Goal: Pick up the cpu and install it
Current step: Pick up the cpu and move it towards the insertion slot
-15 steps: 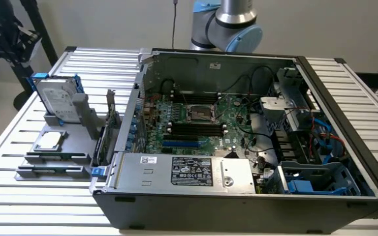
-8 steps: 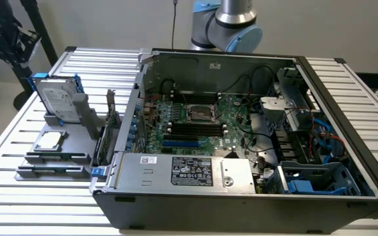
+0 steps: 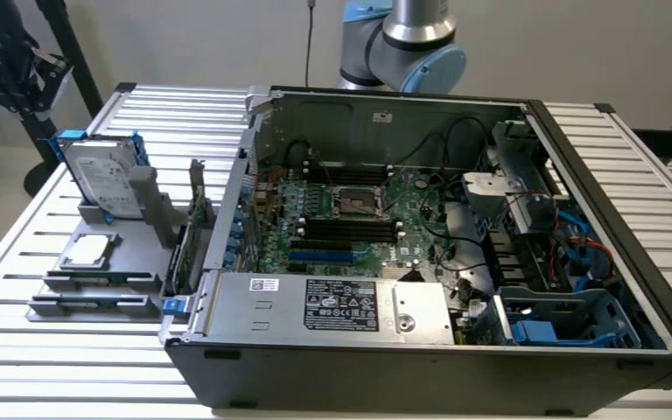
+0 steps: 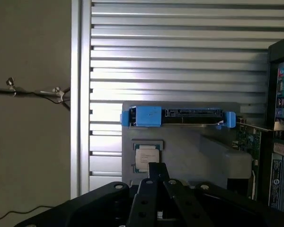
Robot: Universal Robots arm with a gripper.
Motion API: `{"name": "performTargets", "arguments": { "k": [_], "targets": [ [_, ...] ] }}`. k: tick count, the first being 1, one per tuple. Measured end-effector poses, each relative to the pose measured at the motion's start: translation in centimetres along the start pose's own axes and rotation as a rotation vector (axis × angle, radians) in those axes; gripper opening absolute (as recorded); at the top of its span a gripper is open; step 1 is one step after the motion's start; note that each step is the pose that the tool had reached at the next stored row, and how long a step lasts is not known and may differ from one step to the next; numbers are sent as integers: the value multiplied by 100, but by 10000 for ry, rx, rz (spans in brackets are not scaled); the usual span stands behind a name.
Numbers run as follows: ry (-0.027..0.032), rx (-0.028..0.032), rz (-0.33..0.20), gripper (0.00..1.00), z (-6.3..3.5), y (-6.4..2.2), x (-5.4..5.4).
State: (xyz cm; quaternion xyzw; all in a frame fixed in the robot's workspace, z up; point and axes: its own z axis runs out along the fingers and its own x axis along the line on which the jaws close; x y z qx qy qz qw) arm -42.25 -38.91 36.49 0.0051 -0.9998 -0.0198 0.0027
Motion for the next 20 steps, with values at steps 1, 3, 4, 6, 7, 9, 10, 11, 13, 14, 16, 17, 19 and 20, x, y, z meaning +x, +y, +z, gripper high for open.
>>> {"name": "performTargets", "arguments": {
  "k": [1,3,4,6,7,9,10,11,13,14,16,17,19,20],
  "targets": [
    [0,0,1,11,0,0,0],
    [0,0,0,11,0,0,0],
    [0,0,0,11,0,0,0],
    [0,0,0,11,0,0,0],
    [0,0,0,12,0,0,0],
    [-1,0,0,17,0,0,0],
    [-1,0,0,24,0,0,0],
    [-1,0,0,30,0,0,0],
    [-1,0,0,36,0,0,0],
    [0,1,1,36,2,0,0],
    [-3,-1,0,47,19,-1,1],
    [-2,0,-1,53,36,-2,1],
    [-1,0,-12,53,71,-10,0],
    [-1,0,-18,60,89,-16,0]
  ]
}}
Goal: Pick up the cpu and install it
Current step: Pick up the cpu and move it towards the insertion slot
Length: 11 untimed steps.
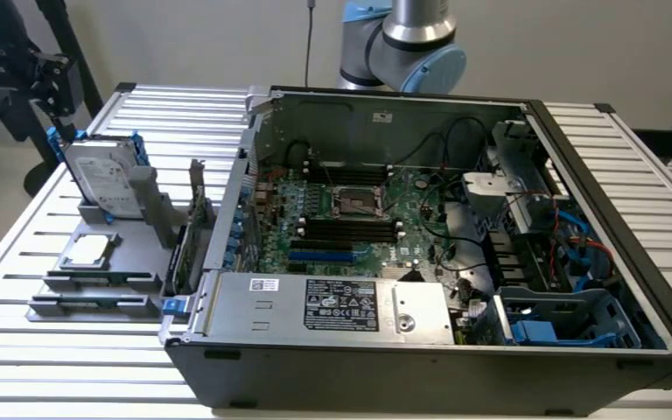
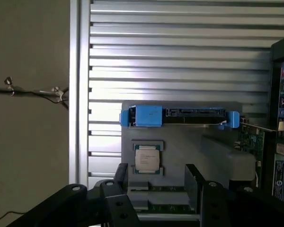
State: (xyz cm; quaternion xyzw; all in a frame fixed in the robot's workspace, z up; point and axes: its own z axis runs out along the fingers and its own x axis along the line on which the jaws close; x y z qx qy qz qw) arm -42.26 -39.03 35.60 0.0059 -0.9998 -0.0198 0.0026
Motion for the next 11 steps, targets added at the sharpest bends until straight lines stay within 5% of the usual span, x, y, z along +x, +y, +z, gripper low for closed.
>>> {"name": "performTargets", "arguments": {
  "k": [11],
  "targets": [
    [7,1,-149,60,195,-112,-19]
  ]
}}
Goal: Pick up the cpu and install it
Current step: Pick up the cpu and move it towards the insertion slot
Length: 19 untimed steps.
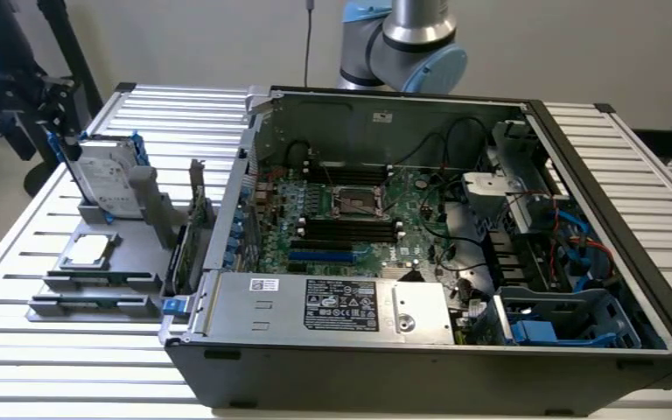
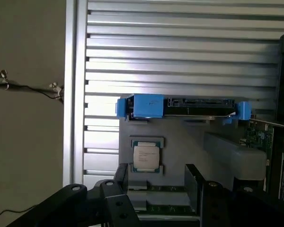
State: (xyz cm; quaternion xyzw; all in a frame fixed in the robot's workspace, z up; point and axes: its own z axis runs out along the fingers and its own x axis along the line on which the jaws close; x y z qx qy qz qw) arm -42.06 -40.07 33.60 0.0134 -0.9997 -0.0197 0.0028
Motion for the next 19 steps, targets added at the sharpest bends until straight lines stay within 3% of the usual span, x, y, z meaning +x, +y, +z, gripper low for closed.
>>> {"name": "performTargets", "arguments": {
  "k": [13,15,19],
  "targets": [
    [7,0,-190,60,232,-106,-37],
    [9,1,-223,67,269,-124,-41],
    [11,1,-287,67,340,-159,-50]
  ]
}}
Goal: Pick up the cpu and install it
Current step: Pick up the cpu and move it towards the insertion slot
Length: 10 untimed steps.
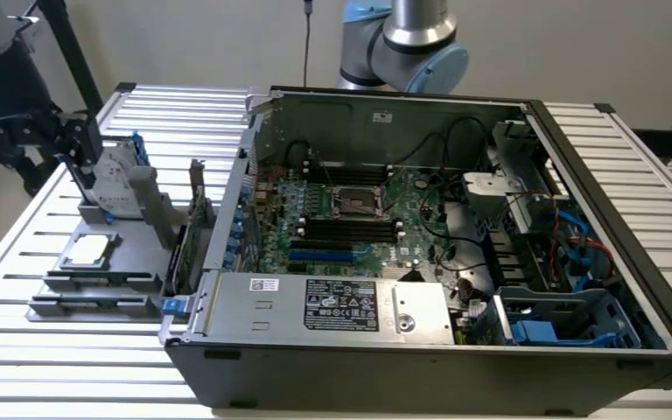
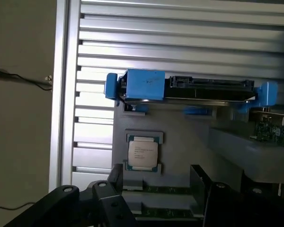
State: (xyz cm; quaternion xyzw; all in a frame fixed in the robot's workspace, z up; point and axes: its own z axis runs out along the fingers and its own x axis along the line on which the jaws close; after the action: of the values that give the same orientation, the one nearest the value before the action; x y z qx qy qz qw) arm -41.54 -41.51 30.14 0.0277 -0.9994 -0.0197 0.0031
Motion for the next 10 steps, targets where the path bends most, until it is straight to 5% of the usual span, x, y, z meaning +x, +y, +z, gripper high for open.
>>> {"name": "performTargets", "arguments": {
  "k": [10],
  "targets": [
    [13,2,-302,67,180,-32,-5]
  ]
}}
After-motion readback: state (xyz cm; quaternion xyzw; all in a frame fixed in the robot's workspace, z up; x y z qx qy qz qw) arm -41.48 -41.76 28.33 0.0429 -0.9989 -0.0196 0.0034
